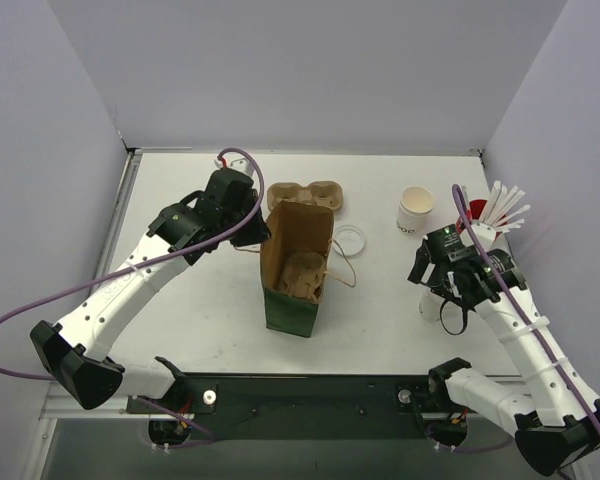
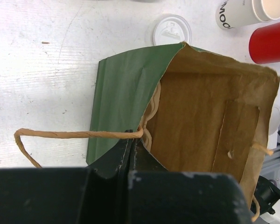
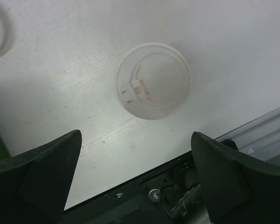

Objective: Pack the takeout coffee

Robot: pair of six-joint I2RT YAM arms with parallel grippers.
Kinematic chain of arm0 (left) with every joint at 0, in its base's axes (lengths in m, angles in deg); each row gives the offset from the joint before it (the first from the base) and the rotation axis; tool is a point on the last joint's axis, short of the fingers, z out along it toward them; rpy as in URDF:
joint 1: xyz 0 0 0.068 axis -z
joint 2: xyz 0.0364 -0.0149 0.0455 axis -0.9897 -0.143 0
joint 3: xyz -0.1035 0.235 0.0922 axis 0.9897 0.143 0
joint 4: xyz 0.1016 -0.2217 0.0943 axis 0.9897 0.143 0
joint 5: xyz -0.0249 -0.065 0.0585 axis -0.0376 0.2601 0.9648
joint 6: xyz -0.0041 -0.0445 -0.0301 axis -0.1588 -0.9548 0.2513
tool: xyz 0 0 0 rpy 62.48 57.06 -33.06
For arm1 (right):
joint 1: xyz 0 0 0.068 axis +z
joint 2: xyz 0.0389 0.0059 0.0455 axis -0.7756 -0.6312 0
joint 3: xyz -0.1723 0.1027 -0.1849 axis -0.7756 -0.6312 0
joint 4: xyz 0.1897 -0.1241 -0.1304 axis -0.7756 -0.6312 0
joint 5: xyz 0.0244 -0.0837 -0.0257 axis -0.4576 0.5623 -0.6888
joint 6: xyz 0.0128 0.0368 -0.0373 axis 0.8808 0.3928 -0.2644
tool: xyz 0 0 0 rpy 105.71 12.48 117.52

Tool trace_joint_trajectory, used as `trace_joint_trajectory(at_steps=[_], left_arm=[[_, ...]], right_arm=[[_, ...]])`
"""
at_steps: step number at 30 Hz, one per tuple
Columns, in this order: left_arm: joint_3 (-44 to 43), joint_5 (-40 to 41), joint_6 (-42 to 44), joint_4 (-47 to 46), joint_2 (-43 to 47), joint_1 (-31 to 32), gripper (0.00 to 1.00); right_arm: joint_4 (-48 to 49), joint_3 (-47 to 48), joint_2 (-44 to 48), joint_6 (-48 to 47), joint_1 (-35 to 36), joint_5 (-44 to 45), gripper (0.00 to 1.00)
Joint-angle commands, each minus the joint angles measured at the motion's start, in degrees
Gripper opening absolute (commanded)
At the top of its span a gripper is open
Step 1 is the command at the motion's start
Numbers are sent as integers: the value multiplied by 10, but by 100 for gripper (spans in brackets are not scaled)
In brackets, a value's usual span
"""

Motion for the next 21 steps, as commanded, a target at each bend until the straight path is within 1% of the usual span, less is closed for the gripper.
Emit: trace_joint_trajectory(at_steps=[1,2,5,9,12,21], left_arm=[[-2,-33,8,-40,16,-8,0],[-1,-36,8,-39,17,-9,0],[2,-42,11,-41,20,-12,0],[6,-49,17,-43,27,-21,0],[15,-60,23,-50,31,-30,0],[18,-72,25,-55,34,-42,0]], right_arm=[[0,-23,3,-10,-46,-8,98],[7,-29,-2,-19,-68,-13,98],[29,-46,-15,-31,-86,-21,97],[54,-66,-16,-53,-130,-49,96],[82,-86,-22,-68,-147,-78,95],[103,-105,-23,-89,-183,-99,89]])
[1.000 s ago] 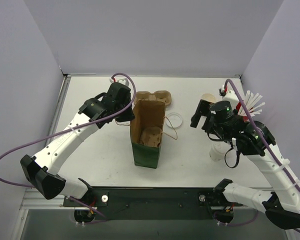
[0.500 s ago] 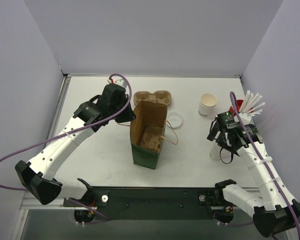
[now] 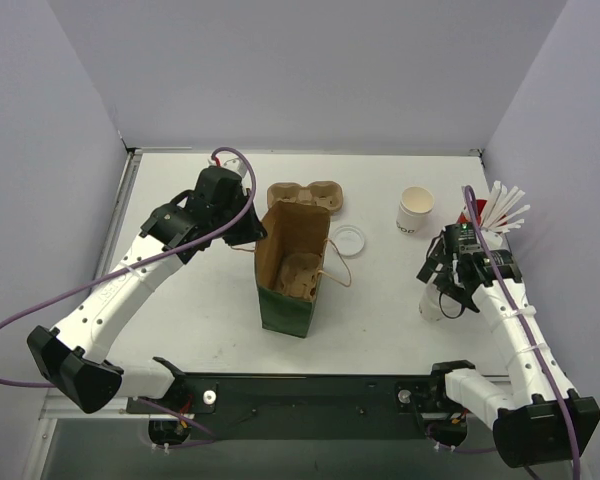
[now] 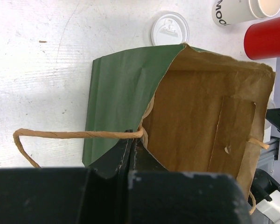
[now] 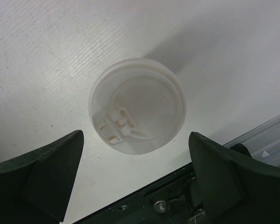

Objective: Pack the takeout coffee

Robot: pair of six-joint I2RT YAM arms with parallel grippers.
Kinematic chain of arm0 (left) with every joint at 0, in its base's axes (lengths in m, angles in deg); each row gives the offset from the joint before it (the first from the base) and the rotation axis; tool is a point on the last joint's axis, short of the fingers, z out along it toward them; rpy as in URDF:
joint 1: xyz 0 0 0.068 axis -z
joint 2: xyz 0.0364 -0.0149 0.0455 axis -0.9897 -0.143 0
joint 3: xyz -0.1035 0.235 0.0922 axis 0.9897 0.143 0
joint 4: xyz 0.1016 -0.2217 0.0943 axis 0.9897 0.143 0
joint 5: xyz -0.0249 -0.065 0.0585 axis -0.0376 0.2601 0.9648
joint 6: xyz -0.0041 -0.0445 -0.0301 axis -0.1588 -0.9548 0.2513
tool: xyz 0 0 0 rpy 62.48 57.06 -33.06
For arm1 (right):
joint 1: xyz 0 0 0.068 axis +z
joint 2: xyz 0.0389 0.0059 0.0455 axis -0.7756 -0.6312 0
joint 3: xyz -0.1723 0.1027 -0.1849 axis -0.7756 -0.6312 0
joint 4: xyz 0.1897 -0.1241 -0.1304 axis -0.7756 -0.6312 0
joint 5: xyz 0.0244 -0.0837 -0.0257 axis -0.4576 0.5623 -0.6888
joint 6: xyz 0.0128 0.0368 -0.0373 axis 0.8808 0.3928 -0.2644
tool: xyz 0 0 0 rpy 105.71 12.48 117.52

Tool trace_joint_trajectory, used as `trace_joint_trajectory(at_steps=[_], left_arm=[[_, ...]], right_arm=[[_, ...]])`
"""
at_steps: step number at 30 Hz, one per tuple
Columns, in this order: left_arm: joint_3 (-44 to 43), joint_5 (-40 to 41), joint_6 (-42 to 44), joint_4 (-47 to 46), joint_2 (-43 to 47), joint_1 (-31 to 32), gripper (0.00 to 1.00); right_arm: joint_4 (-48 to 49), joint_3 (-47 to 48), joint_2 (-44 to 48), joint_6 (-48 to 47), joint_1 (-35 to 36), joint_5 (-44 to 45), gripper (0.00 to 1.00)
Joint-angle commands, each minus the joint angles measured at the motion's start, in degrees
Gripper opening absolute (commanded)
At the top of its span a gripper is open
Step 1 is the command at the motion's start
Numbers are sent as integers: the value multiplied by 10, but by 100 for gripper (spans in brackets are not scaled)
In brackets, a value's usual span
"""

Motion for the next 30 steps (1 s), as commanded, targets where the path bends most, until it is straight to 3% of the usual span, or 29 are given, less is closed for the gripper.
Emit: trace_joint_trajectory(at_steps=[1,8,30], left_arm=[[-4,-15,8,-39,21,-4,0],[-1,-15,8,-41,23,-5,0],[-5,-30,8,-43,16,-6,0]], right_arm=[[5,-6,-1,-19,-14,-9,88],[13,-12,-12,-33,-26,-13,81],[10,-11,-50,-94,-31,-17,77]])
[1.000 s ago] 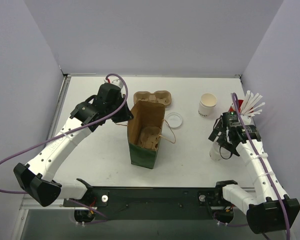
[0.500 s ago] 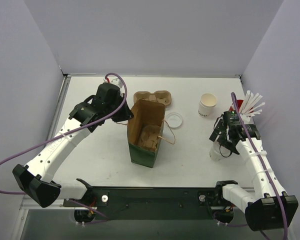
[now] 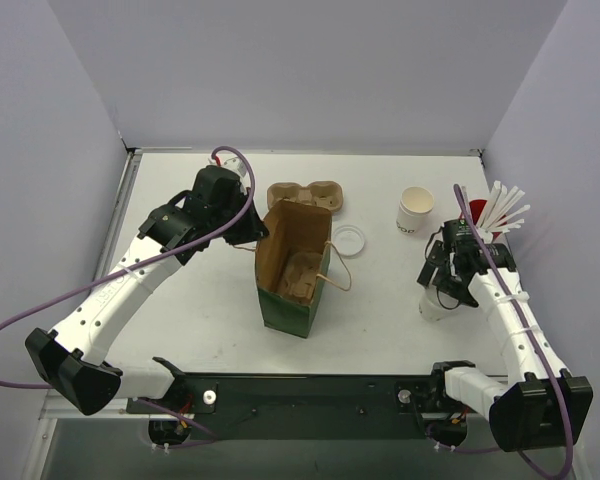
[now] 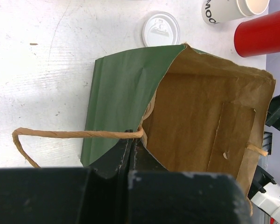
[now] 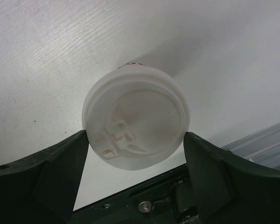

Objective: Pack the takeout coffee

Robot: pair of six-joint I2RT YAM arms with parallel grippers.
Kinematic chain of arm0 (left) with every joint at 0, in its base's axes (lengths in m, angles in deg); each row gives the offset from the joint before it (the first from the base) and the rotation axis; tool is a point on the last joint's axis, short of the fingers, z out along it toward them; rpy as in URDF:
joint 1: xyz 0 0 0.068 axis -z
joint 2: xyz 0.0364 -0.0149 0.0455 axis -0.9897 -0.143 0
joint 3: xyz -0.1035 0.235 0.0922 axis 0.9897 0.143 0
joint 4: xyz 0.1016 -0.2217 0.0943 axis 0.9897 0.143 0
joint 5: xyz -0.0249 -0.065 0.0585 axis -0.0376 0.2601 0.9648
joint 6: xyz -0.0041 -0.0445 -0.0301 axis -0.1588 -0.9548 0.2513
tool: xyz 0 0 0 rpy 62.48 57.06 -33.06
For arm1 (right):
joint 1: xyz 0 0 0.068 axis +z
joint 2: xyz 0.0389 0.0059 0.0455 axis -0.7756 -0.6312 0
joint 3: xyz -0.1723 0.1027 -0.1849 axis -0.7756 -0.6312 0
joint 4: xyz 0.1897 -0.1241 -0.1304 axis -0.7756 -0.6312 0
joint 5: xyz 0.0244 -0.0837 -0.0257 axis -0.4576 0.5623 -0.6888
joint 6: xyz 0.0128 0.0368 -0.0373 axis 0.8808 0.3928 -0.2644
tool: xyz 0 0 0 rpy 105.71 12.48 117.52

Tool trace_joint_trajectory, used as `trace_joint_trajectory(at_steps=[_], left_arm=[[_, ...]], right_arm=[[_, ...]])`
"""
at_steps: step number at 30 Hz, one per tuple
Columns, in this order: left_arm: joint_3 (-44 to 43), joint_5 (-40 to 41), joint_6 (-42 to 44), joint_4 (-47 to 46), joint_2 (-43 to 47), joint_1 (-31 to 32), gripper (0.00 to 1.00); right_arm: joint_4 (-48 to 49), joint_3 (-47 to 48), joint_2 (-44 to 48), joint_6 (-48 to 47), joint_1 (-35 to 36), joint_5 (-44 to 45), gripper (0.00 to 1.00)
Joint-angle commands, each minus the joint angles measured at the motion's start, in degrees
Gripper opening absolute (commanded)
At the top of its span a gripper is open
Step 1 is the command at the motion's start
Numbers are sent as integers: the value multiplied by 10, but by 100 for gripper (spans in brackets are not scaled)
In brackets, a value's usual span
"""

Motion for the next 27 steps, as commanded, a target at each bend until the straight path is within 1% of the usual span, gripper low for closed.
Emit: trace_joint_trajectory(at_steps=[1,10,22,25,26,27], left_arm=[[-7,-10,6,-29,9,-3,0],[-10,-11,9,-28,4,-3,0],[-13,-13,11,-25,4,-7,0],[-13,-12,11,-24,4,-7,0],[-13,-12,11,-25,5,-7,0],[-13,-12,10,-23,4,-7,0]], right_arm=[[-18,-2,-14,-15,-5,16,77],[-7,-4,-21,-19,-11,8,76],[10,-27,-23,-19,-30,-15,71],[9,-24,-18,-19,-32,-21,65],[9,-21,-17,-19,-31,-24,59],[5,-13,-14,-19,-32,-30,56]])
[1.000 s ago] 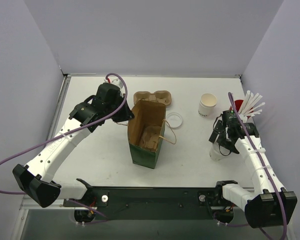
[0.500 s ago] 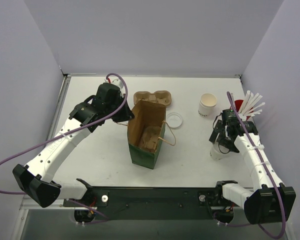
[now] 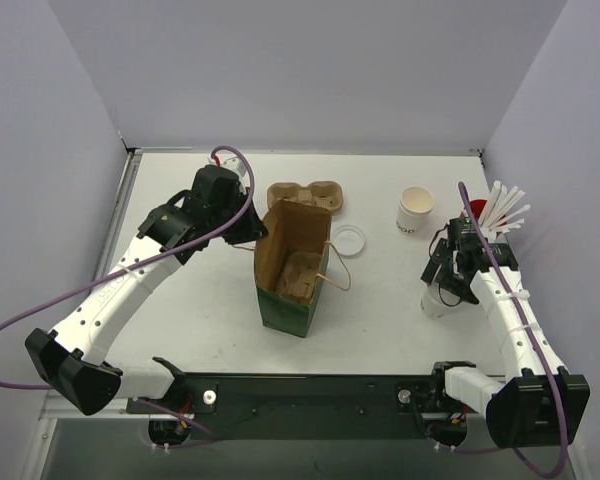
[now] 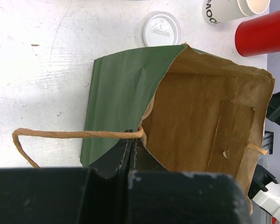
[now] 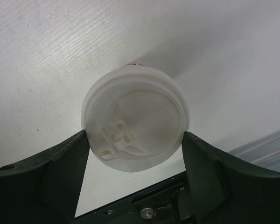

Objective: Pack the takeout coffee

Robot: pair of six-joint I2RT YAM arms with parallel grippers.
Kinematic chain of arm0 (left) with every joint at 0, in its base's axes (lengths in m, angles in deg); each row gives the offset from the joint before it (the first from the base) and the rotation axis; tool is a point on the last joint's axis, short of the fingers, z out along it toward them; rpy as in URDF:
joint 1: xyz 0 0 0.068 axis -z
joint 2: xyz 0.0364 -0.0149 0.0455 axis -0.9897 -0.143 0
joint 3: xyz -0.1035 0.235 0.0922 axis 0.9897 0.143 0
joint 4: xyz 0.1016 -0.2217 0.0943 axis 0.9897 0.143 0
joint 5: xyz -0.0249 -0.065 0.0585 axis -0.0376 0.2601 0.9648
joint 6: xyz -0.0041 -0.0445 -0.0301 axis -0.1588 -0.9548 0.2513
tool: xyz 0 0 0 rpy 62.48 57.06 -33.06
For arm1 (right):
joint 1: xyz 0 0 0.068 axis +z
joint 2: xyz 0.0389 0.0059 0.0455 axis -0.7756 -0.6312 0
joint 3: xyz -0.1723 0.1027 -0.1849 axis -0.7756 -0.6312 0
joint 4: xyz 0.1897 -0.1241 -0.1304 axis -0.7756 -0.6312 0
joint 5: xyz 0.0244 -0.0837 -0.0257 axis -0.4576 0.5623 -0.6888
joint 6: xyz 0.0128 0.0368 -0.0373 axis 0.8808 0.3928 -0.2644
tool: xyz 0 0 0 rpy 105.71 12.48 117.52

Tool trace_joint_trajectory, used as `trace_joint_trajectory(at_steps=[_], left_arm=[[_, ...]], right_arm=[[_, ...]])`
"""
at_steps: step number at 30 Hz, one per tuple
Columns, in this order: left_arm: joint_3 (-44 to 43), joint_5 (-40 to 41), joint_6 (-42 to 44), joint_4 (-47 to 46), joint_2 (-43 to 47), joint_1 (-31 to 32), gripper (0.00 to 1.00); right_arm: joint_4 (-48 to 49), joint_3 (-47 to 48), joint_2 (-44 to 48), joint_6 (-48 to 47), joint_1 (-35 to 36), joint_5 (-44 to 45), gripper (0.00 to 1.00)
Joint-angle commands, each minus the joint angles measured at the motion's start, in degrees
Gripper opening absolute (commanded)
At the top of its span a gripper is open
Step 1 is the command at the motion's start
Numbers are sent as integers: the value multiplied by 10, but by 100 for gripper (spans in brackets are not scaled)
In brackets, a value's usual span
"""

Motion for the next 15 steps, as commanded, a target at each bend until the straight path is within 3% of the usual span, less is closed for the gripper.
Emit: trace_joint_trajectory(at_steps=[1,8,15], left_arm=[[-13,-8,3,-23,4,-4,0],[-13,-8,-2,-22,1,-4,0],[-12,-5,-7,-22,-1,-4,0]], right_arm=[[-23,-6,6,-2,-4,-23,54],[-52,34,25,1,4,-62,49],[-70,60,21,24,76,-52,49]])
